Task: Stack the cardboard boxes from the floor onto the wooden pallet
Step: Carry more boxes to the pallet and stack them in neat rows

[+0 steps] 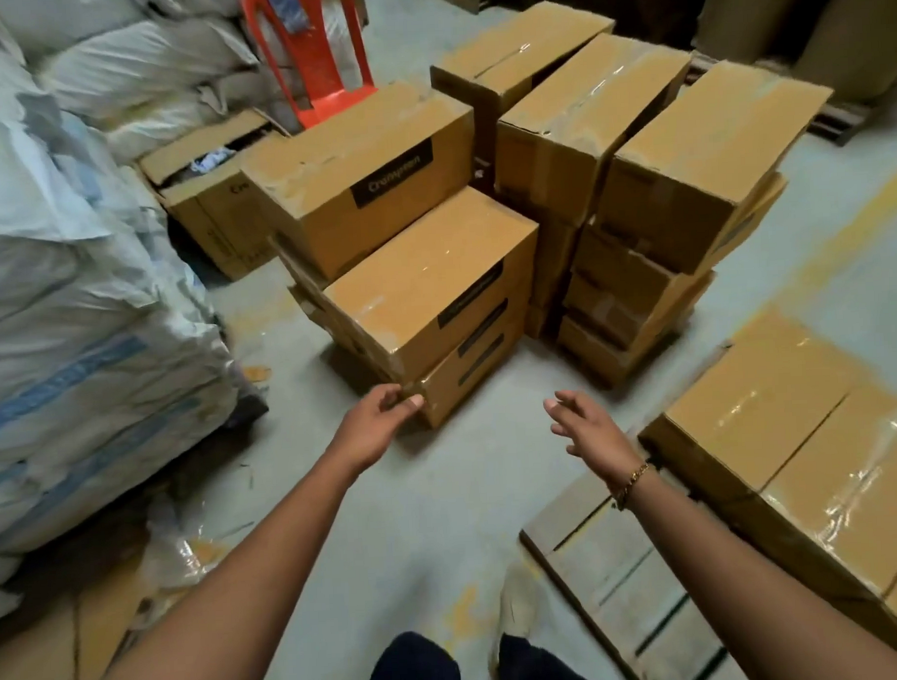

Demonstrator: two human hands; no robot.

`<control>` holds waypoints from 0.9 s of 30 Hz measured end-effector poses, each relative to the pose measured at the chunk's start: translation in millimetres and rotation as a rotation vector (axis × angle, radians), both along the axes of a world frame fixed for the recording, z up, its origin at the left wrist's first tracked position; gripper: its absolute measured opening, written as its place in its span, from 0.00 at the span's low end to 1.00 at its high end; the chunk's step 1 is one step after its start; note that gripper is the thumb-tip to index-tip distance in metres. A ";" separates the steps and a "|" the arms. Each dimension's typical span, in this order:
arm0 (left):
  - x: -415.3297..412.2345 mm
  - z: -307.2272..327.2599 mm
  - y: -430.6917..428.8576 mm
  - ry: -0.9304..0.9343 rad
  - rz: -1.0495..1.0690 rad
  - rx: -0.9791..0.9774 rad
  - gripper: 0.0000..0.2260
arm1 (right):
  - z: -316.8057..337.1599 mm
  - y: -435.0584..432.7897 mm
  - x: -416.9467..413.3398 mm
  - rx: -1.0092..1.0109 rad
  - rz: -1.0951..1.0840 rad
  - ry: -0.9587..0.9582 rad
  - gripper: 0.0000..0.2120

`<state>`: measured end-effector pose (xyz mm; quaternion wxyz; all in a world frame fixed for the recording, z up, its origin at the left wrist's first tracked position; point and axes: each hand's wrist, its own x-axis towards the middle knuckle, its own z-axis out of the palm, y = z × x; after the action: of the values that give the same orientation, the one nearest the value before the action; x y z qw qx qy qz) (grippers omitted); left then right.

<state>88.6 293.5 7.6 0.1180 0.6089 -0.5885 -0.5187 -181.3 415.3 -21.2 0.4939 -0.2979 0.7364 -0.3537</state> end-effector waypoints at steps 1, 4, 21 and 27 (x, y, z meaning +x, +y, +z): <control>0.7 -0.5 -15.1 0.003 0.009 0.000 0.27 | 0.2 -17.9 -0.2 0.000 0.009 -0.002 0.28; 4.8 -4.0 -62.7 -0.010 0.030 0.008 0.28 | -2.1 -70.2 1.7 0.012 0.034 -0.008 0.28; 64.5 -106.0 -381.5 -0.103 -0.029 0.155 0.25 | -93.6 -322.7 96.8 0.205 -0.204 -0.089 0.26; 75.9 -164.5 -462.9 -0.150 -0.037 0.200 0.28 | -148.3 -380.4 117.3 0.298 -0.282 -0.141 0.25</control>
<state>164.6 -169.4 -156.9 0.0029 0.6438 -0.5521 -0.5299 -63.9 34.9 -169.6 0.5283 -0.0899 0.7787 -0.3264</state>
